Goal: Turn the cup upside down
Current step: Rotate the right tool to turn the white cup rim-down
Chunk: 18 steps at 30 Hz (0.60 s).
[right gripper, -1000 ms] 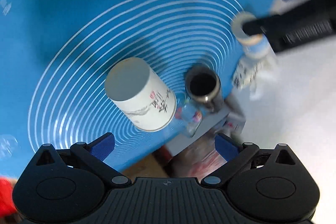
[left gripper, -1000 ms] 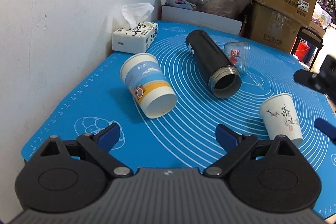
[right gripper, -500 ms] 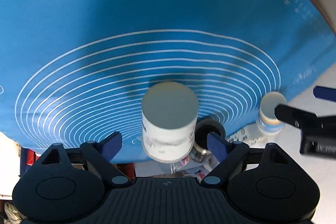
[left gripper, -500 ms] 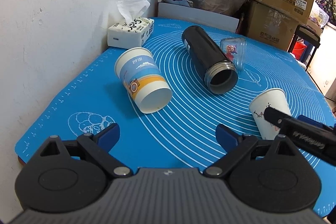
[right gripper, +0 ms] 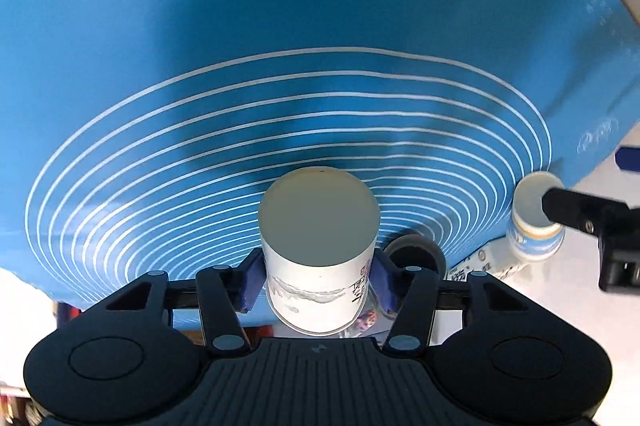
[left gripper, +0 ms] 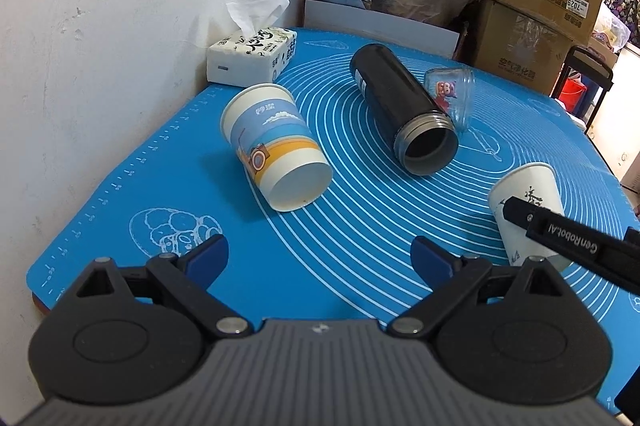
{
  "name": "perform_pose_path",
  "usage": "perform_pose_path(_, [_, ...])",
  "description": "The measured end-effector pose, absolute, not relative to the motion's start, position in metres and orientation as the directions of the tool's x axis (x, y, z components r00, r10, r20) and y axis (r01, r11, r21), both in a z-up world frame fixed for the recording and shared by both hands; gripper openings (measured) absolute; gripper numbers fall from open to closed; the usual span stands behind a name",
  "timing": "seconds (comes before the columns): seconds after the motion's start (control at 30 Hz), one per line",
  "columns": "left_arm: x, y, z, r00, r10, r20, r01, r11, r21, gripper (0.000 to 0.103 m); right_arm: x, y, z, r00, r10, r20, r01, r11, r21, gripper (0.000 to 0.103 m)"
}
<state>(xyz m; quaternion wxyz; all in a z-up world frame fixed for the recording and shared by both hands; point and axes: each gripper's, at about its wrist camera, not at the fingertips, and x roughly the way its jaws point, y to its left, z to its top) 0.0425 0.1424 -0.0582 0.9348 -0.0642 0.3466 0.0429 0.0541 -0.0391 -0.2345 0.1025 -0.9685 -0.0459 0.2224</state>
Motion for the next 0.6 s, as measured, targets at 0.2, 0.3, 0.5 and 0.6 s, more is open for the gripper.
perform_pose_path(0.2, [0.041, 0.139, -0.058, 0.755, 0.032, -0.654, -0.116, 0.989, -0.086, 0.097, 0.053, -0.031, -0.224, 0.891, 0.065, -0.449, -0.089, -0.945, -0.313, 0.051])
perform_pose_path(0.3, [0.041, 0.137, -0.059, 0.753, 0.030, -0.657, -0.113, 0.990, -0.085, 0.097, 0.053, -0.024, -0.216, 0.876, 0.028, -0.481, -0.191, -0.897, -0.399, 0.051])
perform_pose_path(0.5, [0.041, 0.131, -0.057, 0.754, 0.022, -0.656, -0.100, 0.992, -0.082, 0.097, 0.073, -0.011, -0.186, 0.844, -0.022, -0.537, -0.394, -0.703, -0.591, 0.051])
perform_pose_path(0.6, [0.041, 0.128, -0.058, 0.753, 0.020, -0.658, -0.094, 0.993, -0.077, 0.097, 0.088, -0.003, -0.162, 0.824, -0.025, -0.566, -0.484, -0.549, -0.681, 0.051])
